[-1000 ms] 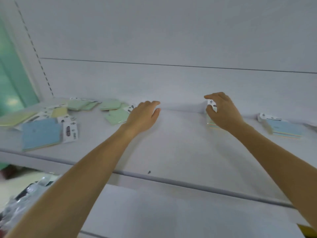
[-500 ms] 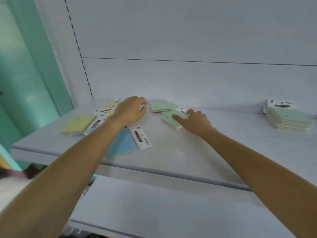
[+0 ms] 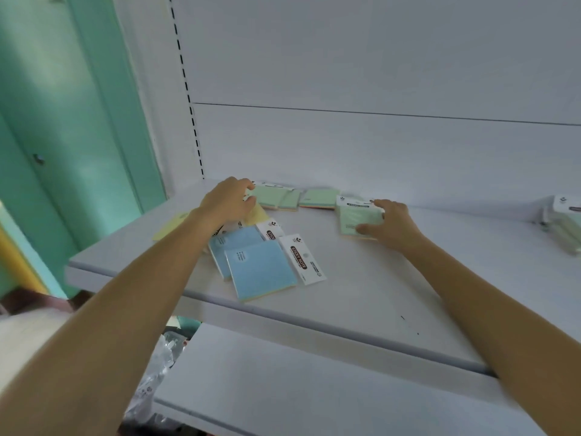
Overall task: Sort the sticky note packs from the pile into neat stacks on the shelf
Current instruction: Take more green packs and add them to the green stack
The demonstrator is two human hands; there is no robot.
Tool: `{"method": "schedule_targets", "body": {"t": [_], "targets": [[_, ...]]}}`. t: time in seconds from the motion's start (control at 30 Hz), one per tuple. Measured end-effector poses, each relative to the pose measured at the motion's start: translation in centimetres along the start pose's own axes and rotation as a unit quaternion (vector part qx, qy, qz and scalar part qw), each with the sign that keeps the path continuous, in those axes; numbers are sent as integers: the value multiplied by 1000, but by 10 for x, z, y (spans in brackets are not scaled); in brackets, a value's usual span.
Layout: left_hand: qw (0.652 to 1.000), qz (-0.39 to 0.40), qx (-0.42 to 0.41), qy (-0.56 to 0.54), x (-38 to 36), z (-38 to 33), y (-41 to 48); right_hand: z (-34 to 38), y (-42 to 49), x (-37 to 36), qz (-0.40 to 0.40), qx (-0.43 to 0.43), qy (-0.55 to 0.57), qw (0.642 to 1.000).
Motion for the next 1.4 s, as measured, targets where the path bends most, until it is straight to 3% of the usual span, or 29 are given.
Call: {"method": "schedule_targets", "body": {"t": [0.17, 0.33, 0.47, 0.67, 0.83, 1.0, 1.1, 1.4], "targets": [[997, 35, 58, 32, -14, 2, 27, -10, -5, -1, 25, -14, -61, 998], [991, 84, 105, 16, -31, 2, 41, -4, -8, 3, -17, 14, -16, 1000], [991, 53, 111, -57, -28, -3, 46, 3, -5, 11, -57, 31, 29, 997], [993, 26, 36, -112, -17, -18, 53, 4, -5, 20, -80, 39, 88, 992], [986, -55, -40, -151, 0, -38, 45, -7, 0, 16, -65, -14, 179, 982], [952, -115, -26, -281, 18, -59, 37, -10, -2, 17, -24, -71, 280, 957], [921, -86, -8, -380, 10, -87, 33, -12, -8, 42, -37, -74, 309, 947], [886, -27, -41, -462, -33, -227, -4, -105, -70, 157, -133, -102, 359, 918]]}}
Point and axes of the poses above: each hand's wrist, its own y-axis towards the middle knuckle, its own x-axis out of the back of the hand, z = x × y, the point moved 9 cm from there along y, towards the middle knuckle, and after that the axes turned 3 degrees about -z, right-handed, at the moved point
